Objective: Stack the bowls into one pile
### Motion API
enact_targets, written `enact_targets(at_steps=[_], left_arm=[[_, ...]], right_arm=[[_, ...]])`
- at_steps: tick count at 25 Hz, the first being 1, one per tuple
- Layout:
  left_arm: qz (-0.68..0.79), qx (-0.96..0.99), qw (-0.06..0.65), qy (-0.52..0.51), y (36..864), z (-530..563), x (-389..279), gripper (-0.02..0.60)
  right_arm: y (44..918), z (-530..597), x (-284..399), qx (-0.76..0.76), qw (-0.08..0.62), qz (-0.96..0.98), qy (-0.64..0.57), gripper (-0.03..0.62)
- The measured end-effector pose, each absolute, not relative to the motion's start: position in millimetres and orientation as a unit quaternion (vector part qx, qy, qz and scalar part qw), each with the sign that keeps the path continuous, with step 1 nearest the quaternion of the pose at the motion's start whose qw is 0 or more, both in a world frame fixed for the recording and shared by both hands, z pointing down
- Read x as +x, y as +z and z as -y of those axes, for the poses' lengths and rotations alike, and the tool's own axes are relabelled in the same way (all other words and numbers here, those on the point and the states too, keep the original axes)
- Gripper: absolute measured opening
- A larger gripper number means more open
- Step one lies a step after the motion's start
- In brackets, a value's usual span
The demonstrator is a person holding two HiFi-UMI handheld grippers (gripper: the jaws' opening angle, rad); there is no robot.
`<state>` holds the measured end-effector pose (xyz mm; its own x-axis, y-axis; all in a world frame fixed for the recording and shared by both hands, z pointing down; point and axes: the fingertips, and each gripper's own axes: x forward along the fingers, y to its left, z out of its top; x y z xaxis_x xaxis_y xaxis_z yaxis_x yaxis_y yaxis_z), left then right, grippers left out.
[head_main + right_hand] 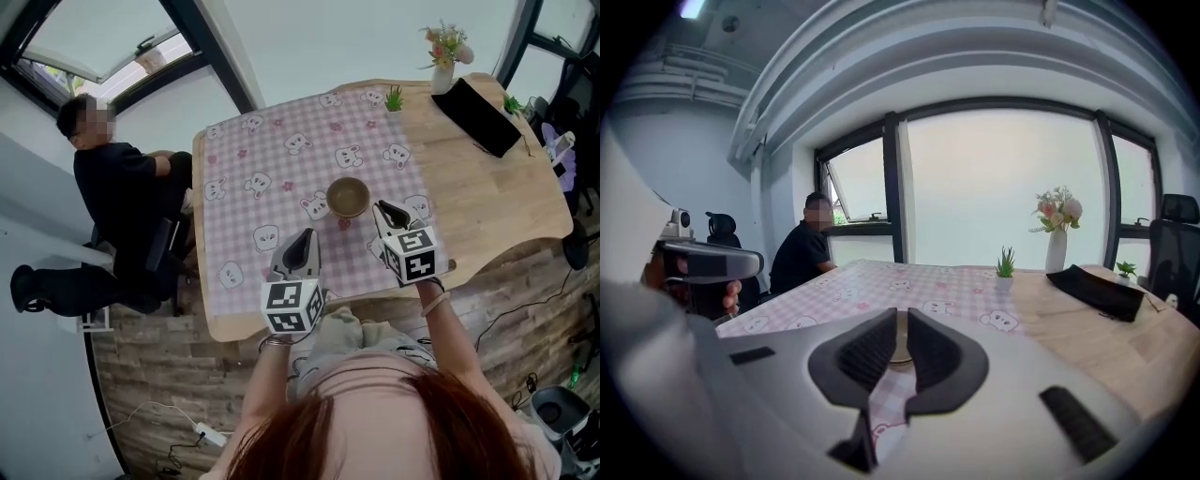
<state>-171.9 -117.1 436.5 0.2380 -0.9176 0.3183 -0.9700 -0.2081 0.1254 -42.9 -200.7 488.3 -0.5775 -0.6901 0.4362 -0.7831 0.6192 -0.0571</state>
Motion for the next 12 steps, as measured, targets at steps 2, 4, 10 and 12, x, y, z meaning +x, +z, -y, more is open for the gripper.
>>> enact_targets(at_steps=[2, 4, 10, 12], left_arm=[[0.613, 0.772, 0.146, 0.085, 432.8, 111.2, -166.7, 0.015], [0.616, 0.771, 0.143, 0.082, 428.8, 105.2, -160.9, 0.015], [0.623, 0.767, 0.136, 0.070, 416.3, 86.1, -142.4, 0.015], [0.626, 0.765, 0.133, 0.069, 413.0, 79.8, -136.9, 0.015]], right_arm=[[482.8, 193.6, -39.4, 0.416, 0.183, 0.883, 0.118, 0.026], [477.7, 186.1, -35.7, 0.412, 0.178, 0.887, 0.113, 0.018], [463.3, 160.9, -23.4, 0.397, 0.166, 0.897, 0.100, 0.003], [459.6, 153.3, -19.4, 0.392, 0.162, 0.901, 0.097, 0.000]])
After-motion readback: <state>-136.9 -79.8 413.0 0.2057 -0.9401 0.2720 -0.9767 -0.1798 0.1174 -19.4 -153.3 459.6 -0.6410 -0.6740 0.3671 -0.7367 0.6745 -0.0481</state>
